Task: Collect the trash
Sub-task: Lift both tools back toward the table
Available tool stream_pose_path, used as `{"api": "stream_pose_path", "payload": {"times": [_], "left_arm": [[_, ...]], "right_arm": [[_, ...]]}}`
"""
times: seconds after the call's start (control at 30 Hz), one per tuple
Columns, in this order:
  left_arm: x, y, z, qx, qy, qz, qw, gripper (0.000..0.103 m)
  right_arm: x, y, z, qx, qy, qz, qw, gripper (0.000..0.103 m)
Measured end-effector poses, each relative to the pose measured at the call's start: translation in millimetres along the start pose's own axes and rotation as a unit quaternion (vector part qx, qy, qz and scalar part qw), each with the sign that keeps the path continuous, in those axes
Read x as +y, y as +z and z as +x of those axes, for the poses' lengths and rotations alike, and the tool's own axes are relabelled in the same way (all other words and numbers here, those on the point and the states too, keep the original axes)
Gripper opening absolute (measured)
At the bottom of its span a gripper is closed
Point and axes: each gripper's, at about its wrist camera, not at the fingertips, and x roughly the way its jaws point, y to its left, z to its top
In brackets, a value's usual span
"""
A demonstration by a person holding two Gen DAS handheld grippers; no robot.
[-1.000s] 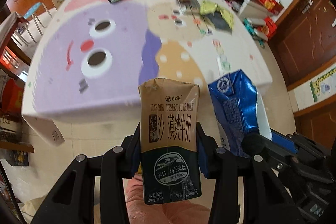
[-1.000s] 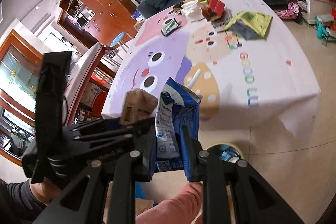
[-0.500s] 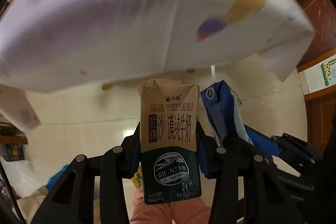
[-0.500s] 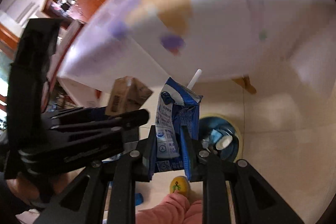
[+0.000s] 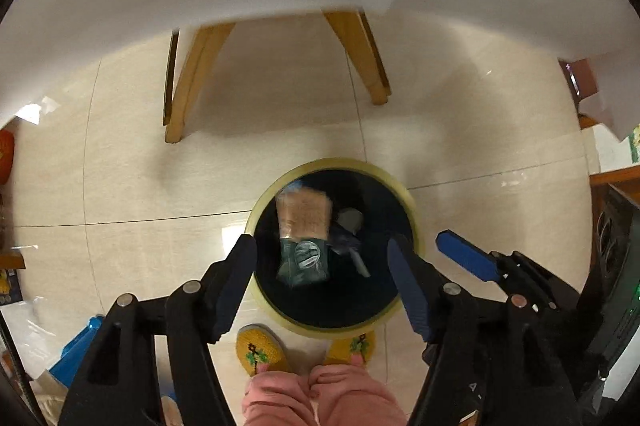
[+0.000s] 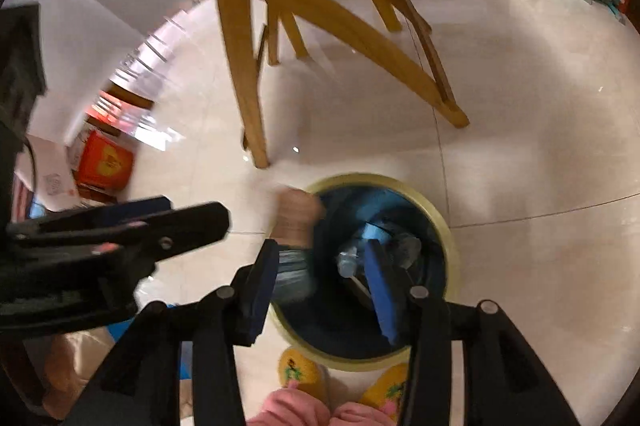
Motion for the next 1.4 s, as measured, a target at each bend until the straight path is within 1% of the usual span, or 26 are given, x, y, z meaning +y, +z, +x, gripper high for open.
{"api": "stream_pose_path", "payload": {"times": [0.1,0.23,0.27,0.3,0.4,0.47,0.63,0.7,0.87,1.07,1.17,1.27,1.4], "left_arm": [[-2,-3,2,0.003,0.013,0.008,0.9999,0.067],[-6,-4,-11,-0.004,0.020,0.013,0.9997,0.069],[0,0,-11,-0.005,0.020,0.012,0.9997,0.072],[1,0,-17,-0.008,0.020,0.009,0.9997,0.075],[6,3,-29,-0.010,0.020,0.003,0.9998,0.075],[7,4,-45,-0.014,0.019,0.001,0.9997,0.075],[9,0,-98,-0.027,0.022,0.001,0.9994,0.075],[10,-3,-116,-0.026,0.018,-0.001,0.9995,0.075],[14,-16,-180,-0.028,0.007,0.004,0.9996,0.075],[20,-24,-254,-0.038,-0.004,0.031,0.9988,0.076],[20,-20,-293,-0.061,-0.006,0.046,0.9971,0.076],[14,-9,-329,-0.092,-0.011,0.059,0.9939,0.076],[5,12,-374,-0.139,-0.022,0.081,0.9867,0.077]], "right_arm": [[-1,0,-3,-0.002,-0.001,0.005,1.000,0.045],[1,1,-19,-0.004,0.003,0.017,1.000,0.045],[3,2,-22,-0.005,0.002,0.018,1.000,0.045],[5,2,-27,-0.006,0.002,0.018,1.000,0.045],[9,3,-41,-0.011,0.003,0.021,1.000,0.045],[14,4,-56,-0.015,0.001,0.026,1.000,0.045],[27,7,-98,-0.025,0.002,0.043,0.999,0.045],[35,8,-118,-0.026,0.002,0.052,0.998,0.045],[54,12,-174,-0.031,0.001,0.071,0.997,0.045],[88,20,-243,-0.045,-0.003,0.073,0.996,0.045],[106,28,-278,-0.061,0.000,0.069,0.996,0.045],[117,39,-311,-0.088,0.001,0.068,0.994,0.045],[126,54,-347,-0.132,-0.005,0.074,0.988,0.045]]}}
